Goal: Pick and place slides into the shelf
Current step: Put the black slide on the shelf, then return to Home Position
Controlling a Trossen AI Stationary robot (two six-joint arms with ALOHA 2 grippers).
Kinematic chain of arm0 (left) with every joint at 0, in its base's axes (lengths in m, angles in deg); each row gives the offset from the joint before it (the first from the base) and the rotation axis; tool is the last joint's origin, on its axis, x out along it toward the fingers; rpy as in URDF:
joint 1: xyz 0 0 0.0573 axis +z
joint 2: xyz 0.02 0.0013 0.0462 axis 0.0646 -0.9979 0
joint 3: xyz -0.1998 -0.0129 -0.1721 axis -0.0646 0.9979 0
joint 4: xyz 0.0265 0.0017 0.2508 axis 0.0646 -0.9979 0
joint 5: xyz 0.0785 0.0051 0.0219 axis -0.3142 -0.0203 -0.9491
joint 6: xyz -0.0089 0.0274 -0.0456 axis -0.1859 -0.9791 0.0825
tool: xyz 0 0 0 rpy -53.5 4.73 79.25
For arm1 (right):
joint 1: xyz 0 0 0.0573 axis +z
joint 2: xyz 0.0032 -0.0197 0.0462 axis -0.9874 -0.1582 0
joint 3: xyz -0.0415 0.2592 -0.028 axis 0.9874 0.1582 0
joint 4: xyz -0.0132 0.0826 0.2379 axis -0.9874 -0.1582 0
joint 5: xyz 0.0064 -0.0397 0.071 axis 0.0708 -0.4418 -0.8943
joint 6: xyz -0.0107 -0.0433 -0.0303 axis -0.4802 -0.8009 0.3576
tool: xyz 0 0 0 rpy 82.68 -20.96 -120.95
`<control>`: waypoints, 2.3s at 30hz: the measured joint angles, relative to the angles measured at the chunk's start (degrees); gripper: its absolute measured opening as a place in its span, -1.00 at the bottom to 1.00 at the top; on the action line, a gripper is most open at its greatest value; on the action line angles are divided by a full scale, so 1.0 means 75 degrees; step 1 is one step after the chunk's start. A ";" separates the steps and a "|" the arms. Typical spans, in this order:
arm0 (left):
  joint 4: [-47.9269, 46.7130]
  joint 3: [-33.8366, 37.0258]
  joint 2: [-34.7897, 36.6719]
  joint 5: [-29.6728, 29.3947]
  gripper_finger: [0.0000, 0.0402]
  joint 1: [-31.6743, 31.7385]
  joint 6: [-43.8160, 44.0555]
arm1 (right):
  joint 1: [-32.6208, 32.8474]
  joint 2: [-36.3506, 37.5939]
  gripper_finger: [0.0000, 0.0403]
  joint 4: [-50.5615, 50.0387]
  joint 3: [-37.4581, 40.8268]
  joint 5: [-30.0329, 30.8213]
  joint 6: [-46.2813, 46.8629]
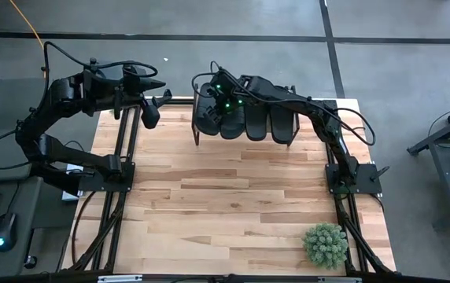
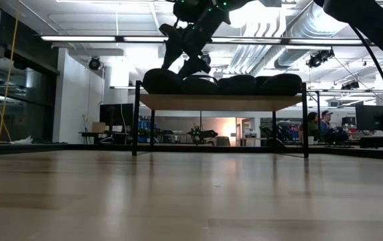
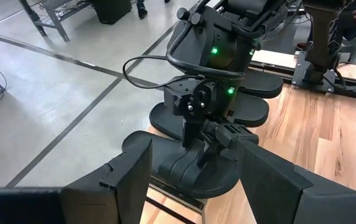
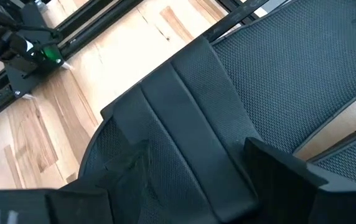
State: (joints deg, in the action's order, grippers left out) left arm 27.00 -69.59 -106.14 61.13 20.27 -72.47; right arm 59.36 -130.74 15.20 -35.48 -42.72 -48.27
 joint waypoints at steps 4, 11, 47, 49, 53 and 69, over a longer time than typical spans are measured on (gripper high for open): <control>0.0000 0.0000 0.0000 0.0000 0.08 -0.0001 0.0000 | -0.0004 -0.0015 0.25 -0.0058 0.0006 0.0182 -0.0028; 0.0000 0.0000 0.0000 -0.0008 0.08 0.0002 0.0000 | 0.0003 -0.0056 0.25 -0.0310 0.0012 0.0399 -0.0163; -0.0227 0.0000 0.0000 -0.0026 0.07 0.0000 0.0000 | 0.0795 -0.0090 0.25 0.0408 -0.0679 -0.0887 0.0007; -0.0227 0.0000 0.0000 -0.0026 0.07 0.0000 0.0000 | 0.0859 -0.0090 0.25 0.0409 -0.0680 -0.0865 0.0037; -0.0227 0.0000 0.0000 -0.0006 0.07 -0.0001 -0.0001 | 0.0933 -0.0090 0.25 0.0417 -0.0682 -0.0886 0.0197; -0.0200 0.0003 0.0228 0.0834 0.08 0.0002 -0.0437 | 0.0947 0.0110 0.25 0.1045 -0.1236 -0.1541 0.0552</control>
State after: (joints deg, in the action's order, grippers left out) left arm 25.50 -69.57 -104.43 67.39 20.29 -75.74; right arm 66.46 -129.92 23.03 -44.75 -54.27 -44.13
